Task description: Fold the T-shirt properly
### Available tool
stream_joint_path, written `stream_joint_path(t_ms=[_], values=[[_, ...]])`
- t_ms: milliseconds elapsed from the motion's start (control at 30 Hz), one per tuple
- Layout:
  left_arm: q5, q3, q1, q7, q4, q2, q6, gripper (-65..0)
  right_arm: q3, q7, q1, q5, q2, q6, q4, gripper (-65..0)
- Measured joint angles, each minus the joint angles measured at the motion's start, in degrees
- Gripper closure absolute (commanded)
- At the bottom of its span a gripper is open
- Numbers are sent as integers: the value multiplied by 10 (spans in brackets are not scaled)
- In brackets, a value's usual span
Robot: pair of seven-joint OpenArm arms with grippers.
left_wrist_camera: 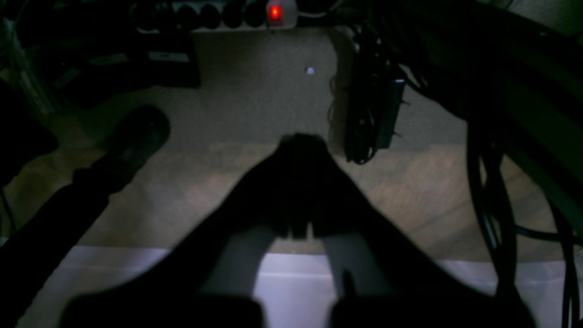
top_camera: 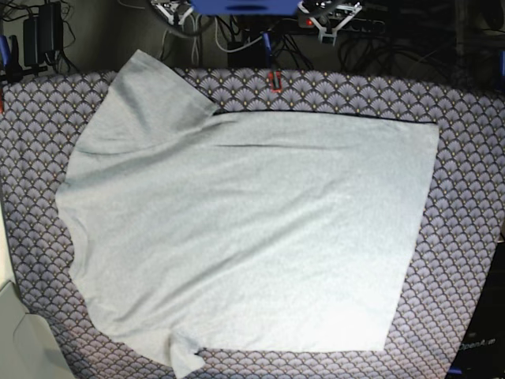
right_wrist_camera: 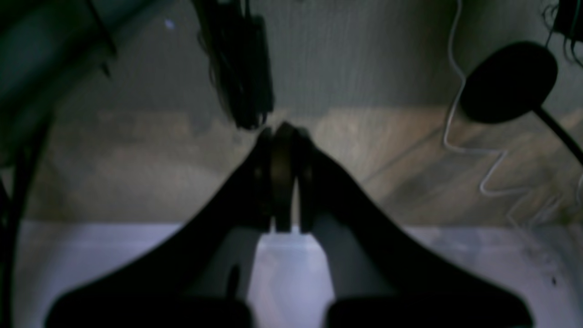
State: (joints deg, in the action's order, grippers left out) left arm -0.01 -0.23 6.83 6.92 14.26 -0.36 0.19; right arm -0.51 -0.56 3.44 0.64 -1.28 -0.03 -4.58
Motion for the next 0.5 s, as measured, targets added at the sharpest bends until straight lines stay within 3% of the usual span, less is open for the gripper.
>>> stream_joint_path(t_ms=[100,300,500], values=[[0,0,0,0,0,0,0,-4,1,-1,14,0,0,0,-30,0],[0,0,0,0,0,-1,0,-4,1,-77,13,0,0,0,-35,0],[0,0,0,0,0,-1,0,-4,1,-78,7,0,0,0,-37,0]])
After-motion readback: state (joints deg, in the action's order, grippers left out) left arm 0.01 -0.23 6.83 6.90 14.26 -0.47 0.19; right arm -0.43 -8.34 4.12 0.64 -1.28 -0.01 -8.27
